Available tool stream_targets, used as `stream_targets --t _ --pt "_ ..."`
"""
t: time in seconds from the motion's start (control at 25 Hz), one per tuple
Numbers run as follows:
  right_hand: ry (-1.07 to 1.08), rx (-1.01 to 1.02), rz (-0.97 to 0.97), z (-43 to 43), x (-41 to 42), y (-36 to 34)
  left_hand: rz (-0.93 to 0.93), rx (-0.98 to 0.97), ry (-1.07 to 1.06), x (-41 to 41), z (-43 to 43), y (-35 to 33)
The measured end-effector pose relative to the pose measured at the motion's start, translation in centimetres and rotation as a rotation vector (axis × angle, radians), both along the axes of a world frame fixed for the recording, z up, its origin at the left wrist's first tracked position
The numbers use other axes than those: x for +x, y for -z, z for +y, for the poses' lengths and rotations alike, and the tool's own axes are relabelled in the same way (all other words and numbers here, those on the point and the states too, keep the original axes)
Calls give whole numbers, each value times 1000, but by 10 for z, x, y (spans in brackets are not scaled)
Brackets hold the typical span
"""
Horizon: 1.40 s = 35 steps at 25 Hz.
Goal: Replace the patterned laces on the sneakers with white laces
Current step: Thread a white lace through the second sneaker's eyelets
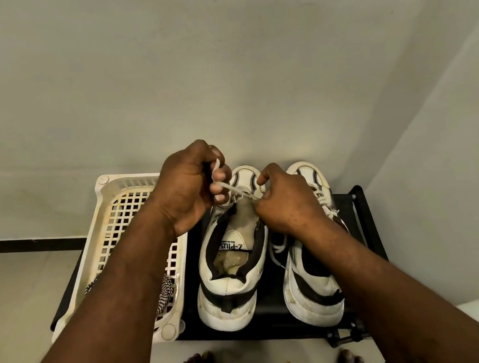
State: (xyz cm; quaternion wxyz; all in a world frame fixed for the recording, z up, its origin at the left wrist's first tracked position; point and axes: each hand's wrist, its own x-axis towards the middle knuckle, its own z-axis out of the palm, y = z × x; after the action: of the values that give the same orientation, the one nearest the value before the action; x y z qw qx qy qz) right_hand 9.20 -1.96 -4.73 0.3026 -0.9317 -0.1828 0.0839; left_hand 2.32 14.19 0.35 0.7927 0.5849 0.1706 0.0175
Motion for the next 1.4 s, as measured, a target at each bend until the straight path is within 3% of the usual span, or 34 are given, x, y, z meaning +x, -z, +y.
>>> stream_targets --t 0.12,0.16,0.24,0.4,0.48,0.6,0.68,0.8,0.84,0.88,0.92,1.04,1.08,1.28,1.36,1.4 --pt "1 0 -19 0 -2 -1 181 976 23 5 -3 22" --pt "6 -3 -8 -1 0 -2 189 1118 65 6 -6 30" --pt "5 -15 24 -2 3 -3 175 1187 119 8 -10 37" --pt "3 -16 42 -3 5 -3 186 1537 200 14 -24 49" --pt "7 -18 38 -4 5 -3 225 1570 141 15 -30 54" --pt "11 -12 33 -3 3 -2 193 1295 74 19 -27 52" --pt "13 -9 23 -2 2 0 95 939 35 15 -25 36" --pt "-6 -21 -19 -1 2 1 -179 14 105 -5 -22 -3" --pt "-8 -21 -18 -1 2 1 -242 -165 164 -12 -19 -14" --pt "-4 -16 -5 -1 2 1 -258 -207 192 -16 -17 -21" --pt "1 -10 11 -1 2 1 -225 -90 169 -17 -15 -20" --pt "6 -5 20 -2 0 -2 92 981 13 -5 -11 8" --pt "5 -6 13 -2 0 -2 166 1194 33 -2 -12 19" --pt "6 -2 13 -2 3 1 296 1591 146 11 -27 48" --pt "19 5 12 0 3 3 254 1528 93 15 -29 52" --pt "22 6 13 0 3 3 201 1398 74 14 -31 49"
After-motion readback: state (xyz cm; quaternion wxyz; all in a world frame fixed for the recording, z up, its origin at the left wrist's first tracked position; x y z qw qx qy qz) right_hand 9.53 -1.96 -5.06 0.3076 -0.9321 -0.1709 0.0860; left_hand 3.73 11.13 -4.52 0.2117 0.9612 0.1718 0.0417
